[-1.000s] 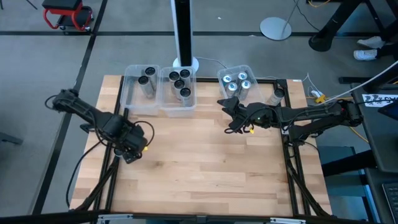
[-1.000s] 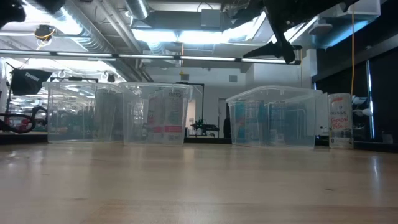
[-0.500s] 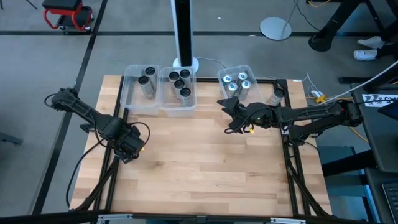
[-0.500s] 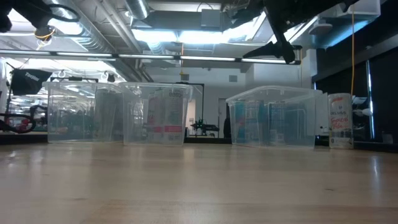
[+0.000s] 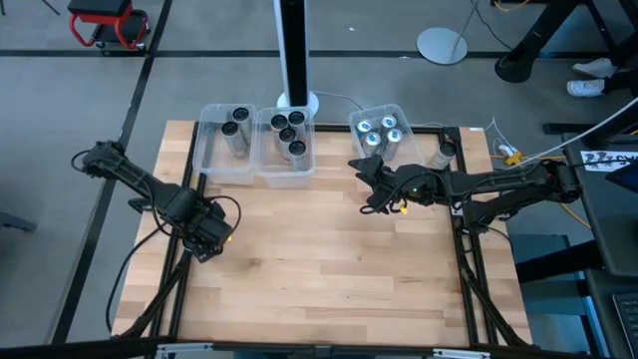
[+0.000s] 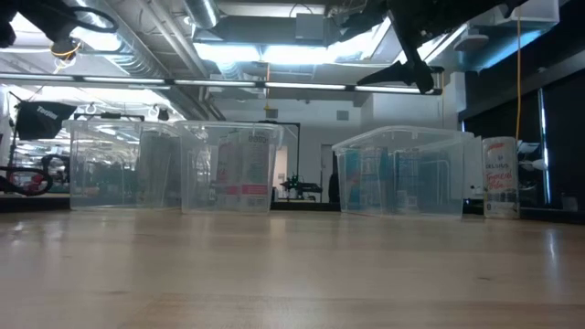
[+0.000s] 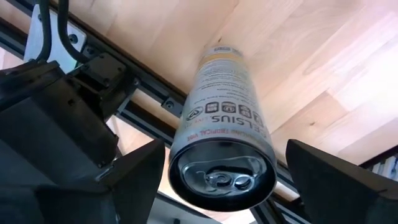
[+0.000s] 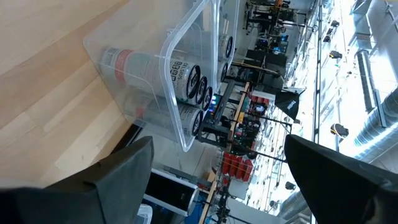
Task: Sort soda cans
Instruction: Put the bottom white-yellow soda can into the top left transparent bin
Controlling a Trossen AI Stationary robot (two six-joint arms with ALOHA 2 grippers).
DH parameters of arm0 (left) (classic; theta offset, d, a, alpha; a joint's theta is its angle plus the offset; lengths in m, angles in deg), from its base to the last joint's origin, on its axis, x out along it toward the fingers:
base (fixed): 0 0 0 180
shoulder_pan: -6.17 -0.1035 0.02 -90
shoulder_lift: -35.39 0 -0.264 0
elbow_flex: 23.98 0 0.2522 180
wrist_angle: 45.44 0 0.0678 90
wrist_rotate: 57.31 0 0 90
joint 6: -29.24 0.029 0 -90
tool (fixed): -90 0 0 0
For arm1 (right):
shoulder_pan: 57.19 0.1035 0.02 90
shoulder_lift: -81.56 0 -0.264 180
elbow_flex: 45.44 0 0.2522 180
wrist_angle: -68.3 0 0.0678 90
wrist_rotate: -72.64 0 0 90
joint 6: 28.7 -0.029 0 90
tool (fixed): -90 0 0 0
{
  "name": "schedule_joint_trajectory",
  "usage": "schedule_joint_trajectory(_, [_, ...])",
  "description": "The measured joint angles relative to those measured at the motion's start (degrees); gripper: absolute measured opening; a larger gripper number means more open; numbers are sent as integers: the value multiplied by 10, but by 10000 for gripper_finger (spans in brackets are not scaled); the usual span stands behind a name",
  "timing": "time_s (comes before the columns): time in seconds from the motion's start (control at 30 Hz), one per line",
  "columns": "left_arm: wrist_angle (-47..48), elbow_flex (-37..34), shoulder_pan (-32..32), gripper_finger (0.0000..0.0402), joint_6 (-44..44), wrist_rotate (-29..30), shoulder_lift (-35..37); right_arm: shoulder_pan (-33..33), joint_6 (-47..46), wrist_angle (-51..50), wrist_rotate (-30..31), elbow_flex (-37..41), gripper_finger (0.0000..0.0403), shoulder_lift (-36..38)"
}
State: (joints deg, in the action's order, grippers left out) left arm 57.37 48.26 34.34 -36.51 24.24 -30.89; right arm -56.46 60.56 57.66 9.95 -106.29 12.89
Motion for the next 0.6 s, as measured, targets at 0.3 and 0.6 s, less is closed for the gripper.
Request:
schedule_joint_trajectory(0.3, [-6,0,0,321,26,35,0,0,0,0,0,0,360,0])
schedule_joint_trajectory(0.6, [6,0,3,341,4,37,-1,0,0,0,0,0,360,0])
